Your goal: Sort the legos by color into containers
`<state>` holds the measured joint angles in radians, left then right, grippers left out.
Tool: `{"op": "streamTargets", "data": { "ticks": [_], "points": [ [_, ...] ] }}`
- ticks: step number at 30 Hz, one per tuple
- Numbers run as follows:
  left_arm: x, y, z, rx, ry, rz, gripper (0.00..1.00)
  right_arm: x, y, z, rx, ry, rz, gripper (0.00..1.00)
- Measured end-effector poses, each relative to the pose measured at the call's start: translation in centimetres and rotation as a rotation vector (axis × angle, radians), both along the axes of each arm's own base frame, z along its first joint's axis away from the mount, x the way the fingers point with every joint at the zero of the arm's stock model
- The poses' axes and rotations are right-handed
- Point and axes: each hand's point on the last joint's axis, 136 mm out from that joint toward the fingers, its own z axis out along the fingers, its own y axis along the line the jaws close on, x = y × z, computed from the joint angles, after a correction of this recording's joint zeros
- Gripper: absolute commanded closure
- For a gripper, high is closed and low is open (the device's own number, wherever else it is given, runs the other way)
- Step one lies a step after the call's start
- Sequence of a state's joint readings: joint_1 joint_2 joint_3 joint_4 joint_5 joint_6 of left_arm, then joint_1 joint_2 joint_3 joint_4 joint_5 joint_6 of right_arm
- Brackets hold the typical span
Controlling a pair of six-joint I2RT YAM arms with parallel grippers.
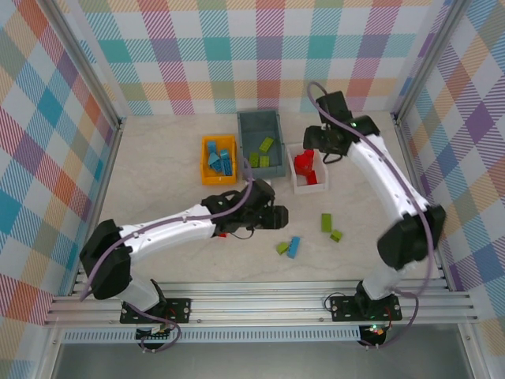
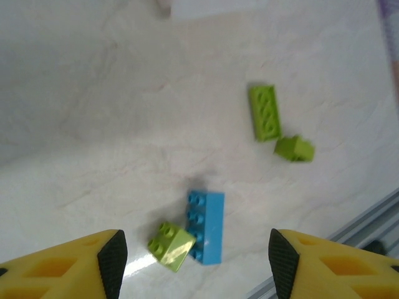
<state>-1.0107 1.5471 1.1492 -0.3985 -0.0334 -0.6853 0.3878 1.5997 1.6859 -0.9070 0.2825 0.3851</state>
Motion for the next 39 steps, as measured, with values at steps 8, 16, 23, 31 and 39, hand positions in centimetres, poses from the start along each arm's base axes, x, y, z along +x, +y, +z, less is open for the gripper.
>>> {"op": "streamTargets", "data": {
  "ticks": [8, 16, 23, 31, 39],
  "points": [
    [-5.8, -1.4, -5.0, 0.229, -0.009, -0.261, 0.37, -11.6, -0.4, -3.0, 0.16, 0.089, 0.052, 0.3],
    [-6.0, -1.4, -8.5, 0.419, -0.059, -0.408, 0.36, -17.6, -0.3, -4.4, 0.257, 0.166, 0.075, 0.3],
    [-5.1, -1.4, -11.0, 0.541, -0.096, -0.48, 0.33, -17.9, -0.1, -4.5, 0.282, 0.187, 0.069, 0.3],
    [-3.6, -2.4, -12.1, 0.564, -0.129, -0.499, 0.66, -18.0, 0.0, -4.7, 0.288, 0.2, 0.058, 0.3],
    [-2.4, -3.0, -11.7, 0.558, -0.16, -0.486, 0.73, -18.3, 0.3, -4.7, 0.303, 0.212, 0.075, 0.3]
  ]
}}
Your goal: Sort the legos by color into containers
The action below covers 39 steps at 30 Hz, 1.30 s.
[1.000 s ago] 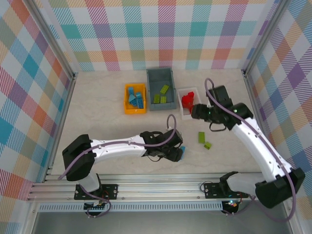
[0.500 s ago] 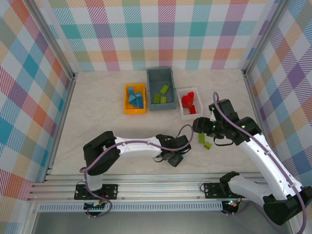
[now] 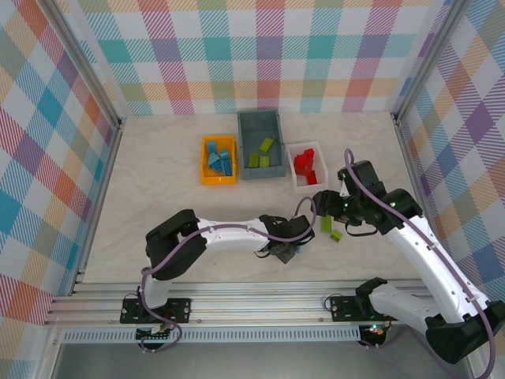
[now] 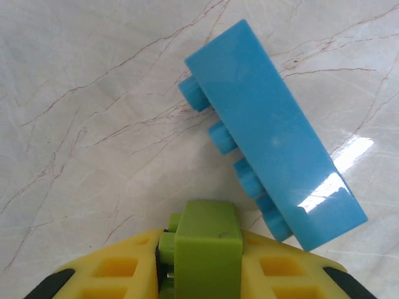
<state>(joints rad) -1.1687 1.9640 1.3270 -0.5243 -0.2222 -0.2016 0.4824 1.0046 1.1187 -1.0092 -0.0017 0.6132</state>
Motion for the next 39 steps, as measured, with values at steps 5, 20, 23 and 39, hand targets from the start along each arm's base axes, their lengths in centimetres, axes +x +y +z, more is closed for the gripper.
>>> {"op": "streamTargets", "data": {
  "ticks": [5, 20, 23, 39],
  "points": [
    [1.4, 1.8, 3.1, -0.058, -0.022, 0.076, 0.72, -0.3, 2.2, 2.4, 0.12, -0.079, 0.091, 0.29],
    [25.0, 7.8, 15.1, -0.346, -0.177, 0.556, 0.71, 5.0, 7.4, 9.1, 0.238, -0.39, 0.183, 0.3],
    [29.6, 7.1, 13.2, -0.336, -0.175, 0.597, 0.7, 6.1, 7.8, 8.9, 0.222, -0.393, 0.171, 0.3],
    [32.0, 7.0, 9.4, -0.334, -0.061, 0.654, 0.48, 6.2, 7.9, 9.0, 0.208, -0.406, 0.165, 0.3]
  ]
}}
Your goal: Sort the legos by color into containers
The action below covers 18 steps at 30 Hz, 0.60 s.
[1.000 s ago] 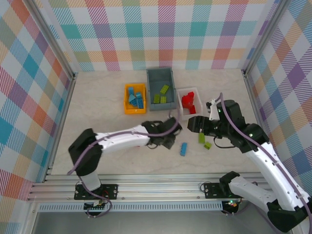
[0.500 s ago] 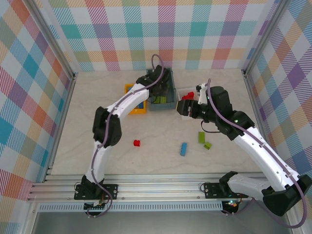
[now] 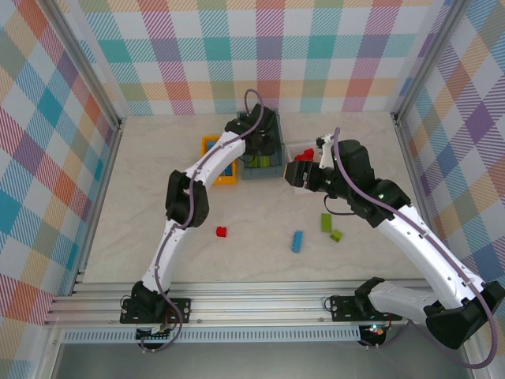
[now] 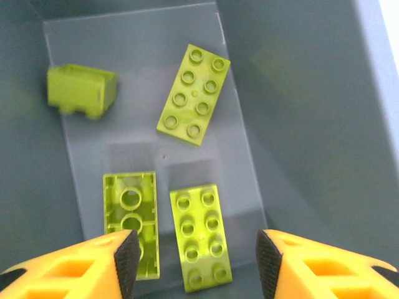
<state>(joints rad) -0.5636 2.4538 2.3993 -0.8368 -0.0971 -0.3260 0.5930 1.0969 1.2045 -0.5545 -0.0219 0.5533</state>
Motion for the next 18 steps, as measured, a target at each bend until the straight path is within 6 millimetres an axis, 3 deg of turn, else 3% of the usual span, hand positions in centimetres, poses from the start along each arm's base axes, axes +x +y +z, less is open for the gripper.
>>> {"op": "streamTargets", "data": {
  "ticks": [3, 6, 10, 12, 15, 18],
  "points": [
    [-2.1, 0.6, 3.3, -0.023, -0.027, -0.002, 0.5, -0.1, -0.1, -0.6, -0.019, 0.01, -0.008, 0.31],
    [-5.8, 1.6, 8.7, -0.079, -0.095, 0.003, 0.51, -0.7, -0.5, -2.5, -0.066, 0.053, -0.025, 0.31],
    [-12.6, 3.0, 15.6, -0.196, -0.204, -0.012, 0.49, -2.1, -1.1, -6.9, -0.16, 0.178, -0.057, 0.3],
    [-16.1, 3.6, 17.4, -0.243, -0.235, -0.035, 0.47, -3.0, -1.2, -9.7, -0.206, 0.263, -0.071, 0.29],
    [-21.6, 3.9, 16.8, -0.278, -0.226, -0.091, 0.44, -5.0, -1.4, -15.0, -0.286, 0.419, -0.092, 0.27],
    [-26.7, 3.7, 13.0, -0.276, -0.153, -0.164, 0.43, -7.1, -1.9, -19.9, -0.36, 0.557, -0.107, 0.27]
  ]
}}
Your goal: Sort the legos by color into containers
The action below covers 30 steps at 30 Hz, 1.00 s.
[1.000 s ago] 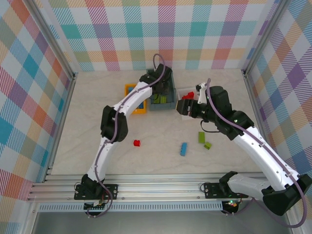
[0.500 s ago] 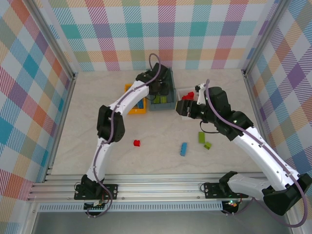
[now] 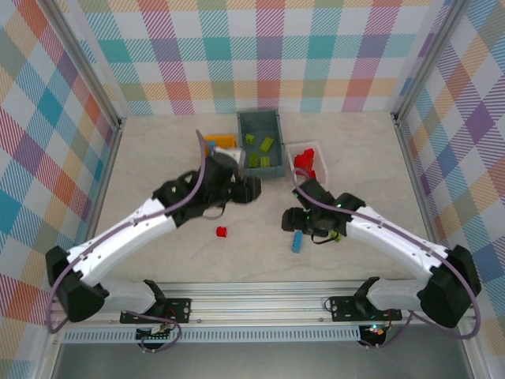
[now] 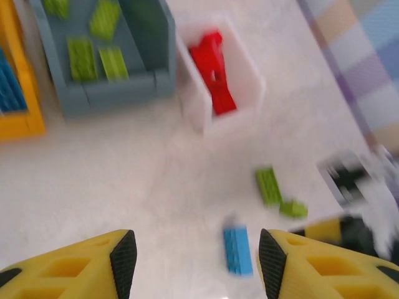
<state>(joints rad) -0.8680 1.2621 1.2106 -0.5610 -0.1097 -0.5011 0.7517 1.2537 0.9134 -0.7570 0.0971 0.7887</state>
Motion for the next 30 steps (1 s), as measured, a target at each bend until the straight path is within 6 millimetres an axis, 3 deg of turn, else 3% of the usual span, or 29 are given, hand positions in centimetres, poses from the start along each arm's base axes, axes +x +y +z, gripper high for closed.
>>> {"op": "streamTargets", "data": {
  "ticks": [2, 5, 8, 11, 13, 17, 23, 26, 30],
  "points": [
    [-3.1, 0.1, -3.1, 0.026, 0.051, -0.043, 0.42, -1.1, -0.4, -2.3, -0.034, 0.066, -0.011, 0.27],
    [-6.7, 1.3, -7.0, 0.063, 0.11, -0.062, 0.39, -1.6, -0.6, -3.4, -0.048, 0.092, -0.021, 0.27],
    [-8.4, 3.2, -9.1, 0.087, 0.144, -0.014, 0.38, -1.2, 0.1, -3.1, -0.025, 0.067, -0.014, 0.26],
    [-8.7, 5.7, -10.3, 0.098, 0.152, 0.099, 0.4, -1.5, 1.7, -2.5, -0.017, 0.031, 0.063, 0.23],
    [-8.9, 7.4, -10.5, 0.084, 0.145, 0.169, 0.41, -1.9, 4.1, -1.6, -0.009, 0.006, 0.153, 0.23],
    [-9.2, 11.1, -9.6, 0.028, 0.119, 0.312, 0.42, -1.3, 12.0, -0.4, 0.026, -0.062, 0.343, 0.2],
    [-10.0, 15.9, -8.1, -0.068, 0.086, 0.476, 0.43, -0.4, 21.9, -2.9, -0.008, -0.108, 0.573, 0.16],
    [-10.4, 17.8, -7.9, -0.106, 0.077, 0.519, 0.43, 0.7, 24.1, -4.8, -0.069, -0.133, 0.652, 0.16],
    [-10.8, 19.2, -7.9, -0.113, 0.074, 0.55, 0.43, 2.9, 24.4, -7.0, -0.197, -0.161, 0.714, 0.16]
  ]
}}
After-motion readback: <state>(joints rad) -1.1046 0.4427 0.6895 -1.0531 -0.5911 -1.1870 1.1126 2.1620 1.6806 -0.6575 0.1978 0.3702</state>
